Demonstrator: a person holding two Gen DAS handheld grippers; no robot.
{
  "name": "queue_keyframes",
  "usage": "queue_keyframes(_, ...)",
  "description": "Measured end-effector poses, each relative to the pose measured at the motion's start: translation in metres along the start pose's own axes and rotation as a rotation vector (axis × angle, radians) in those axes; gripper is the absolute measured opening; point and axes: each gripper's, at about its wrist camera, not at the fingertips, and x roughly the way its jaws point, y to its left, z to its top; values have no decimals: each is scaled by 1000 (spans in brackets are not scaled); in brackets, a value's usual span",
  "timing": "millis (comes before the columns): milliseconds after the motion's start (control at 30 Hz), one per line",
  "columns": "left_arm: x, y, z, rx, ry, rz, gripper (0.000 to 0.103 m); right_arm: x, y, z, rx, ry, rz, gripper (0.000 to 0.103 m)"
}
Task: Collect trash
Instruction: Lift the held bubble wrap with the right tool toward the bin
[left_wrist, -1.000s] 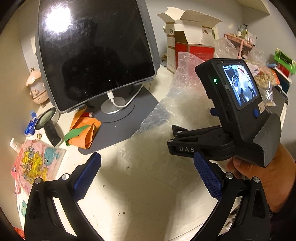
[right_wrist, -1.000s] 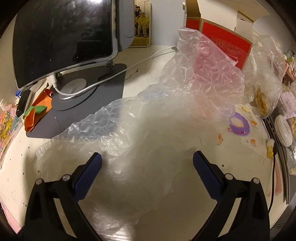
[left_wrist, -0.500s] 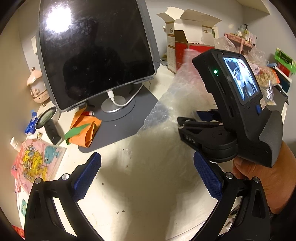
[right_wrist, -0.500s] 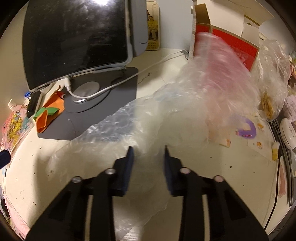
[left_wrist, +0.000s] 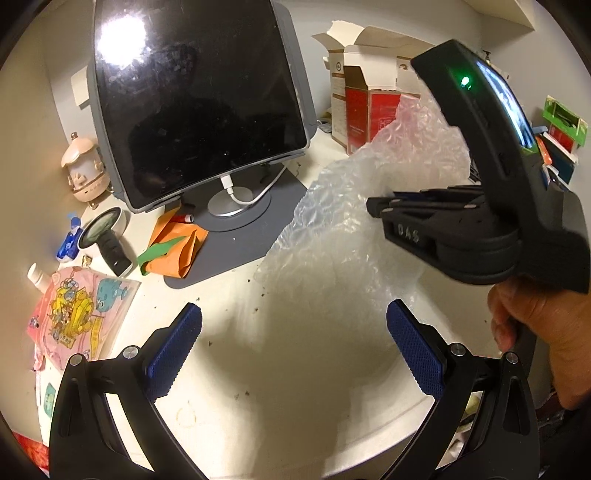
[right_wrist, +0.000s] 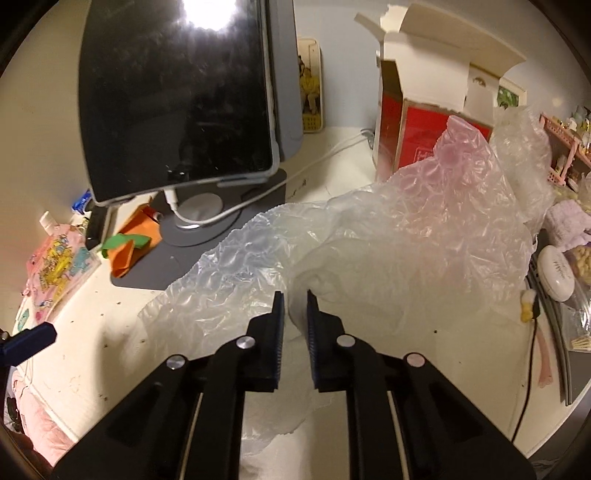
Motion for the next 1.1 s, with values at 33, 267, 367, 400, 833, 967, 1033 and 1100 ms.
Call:
queue_keyframes(33,-4,0,-2,0,-5,-1,97,-6,0,-2,0,-3,1,13)
queue_keyframes(267,-35,6,-13,-11,-36,3,97,-39,4,-16,-17,-23,-1,13)
queue_keyframes(367,-49,8,-22,-18,-42,1,97,-49,6,-27,-12,-23,4,13)
queue_keyframes(400,-55,8,-27,-14,-43,3,97,-53,10,-32,-12,-21,5,13)
queue_keyframes(833,-117,12,-85,-4,-63,6,97,-108,61,-87,-35,-16,23,13)
queue_keyframes(967,-142,20,-111,1,-70,9,97,-127,82,-106,-28,-11,38,13)
queue_keyframes(1033,-154,25,-124,0,-72,9,97,-137,98,-119,-36,-4,47,13)
queue_keyframes(1100,-169,31,-140,1,-72,12,97,-146,115,-133,-50,4,56,13)
